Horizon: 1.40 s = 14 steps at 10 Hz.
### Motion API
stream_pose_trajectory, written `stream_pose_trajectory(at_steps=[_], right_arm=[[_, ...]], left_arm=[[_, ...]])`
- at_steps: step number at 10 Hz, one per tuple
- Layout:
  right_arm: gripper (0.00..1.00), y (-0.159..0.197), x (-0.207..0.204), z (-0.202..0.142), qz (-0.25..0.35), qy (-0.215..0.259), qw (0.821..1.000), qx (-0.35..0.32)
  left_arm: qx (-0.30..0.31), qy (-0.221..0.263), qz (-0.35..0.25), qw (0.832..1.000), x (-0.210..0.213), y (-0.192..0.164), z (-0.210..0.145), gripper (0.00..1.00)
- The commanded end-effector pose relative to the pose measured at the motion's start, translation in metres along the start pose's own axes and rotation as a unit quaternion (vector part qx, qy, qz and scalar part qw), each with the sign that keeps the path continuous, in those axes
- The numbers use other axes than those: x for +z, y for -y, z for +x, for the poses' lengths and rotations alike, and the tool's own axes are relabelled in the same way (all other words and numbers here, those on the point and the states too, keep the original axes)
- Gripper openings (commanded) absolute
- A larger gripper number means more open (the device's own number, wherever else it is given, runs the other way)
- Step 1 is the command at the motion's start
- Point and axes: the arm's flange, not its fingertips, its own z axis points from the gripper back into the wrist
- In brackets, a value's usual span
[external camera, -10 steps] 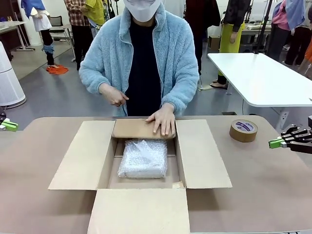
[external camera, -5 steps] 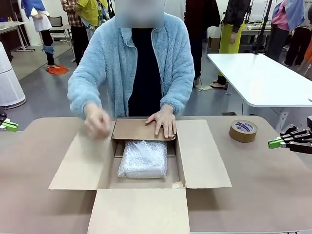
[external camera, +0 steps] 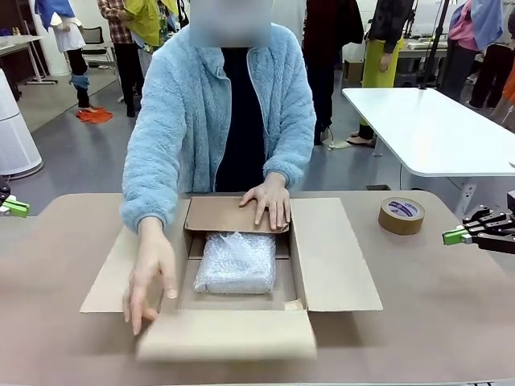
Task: Wrap the clocks to prevent damage.
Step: Push the right (or left) flap of the Package Box to close it.
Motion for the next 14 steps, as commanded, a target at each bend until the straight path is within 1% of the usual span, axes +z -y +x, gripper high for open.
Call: stream_pose_trajectory(at_steps=[1, 14], right_arm=[[0.01, -0.0001, -0.0003, -0.0005, 0.001, 0.004, 1.0, 0.0], [0.01, -0.0001, -0.0003, -0.0005, 0.001, 0.004, 1.0, 0.0]], left_arm=[[-0.002, -0.002, 0.005, 1.0, 0.0009, -0.0004, 0.0003, 0.0], [-0.002, -0.002, 0.005, 1.0, 0.0009, -0.0004, 0.0003, 0.0]])
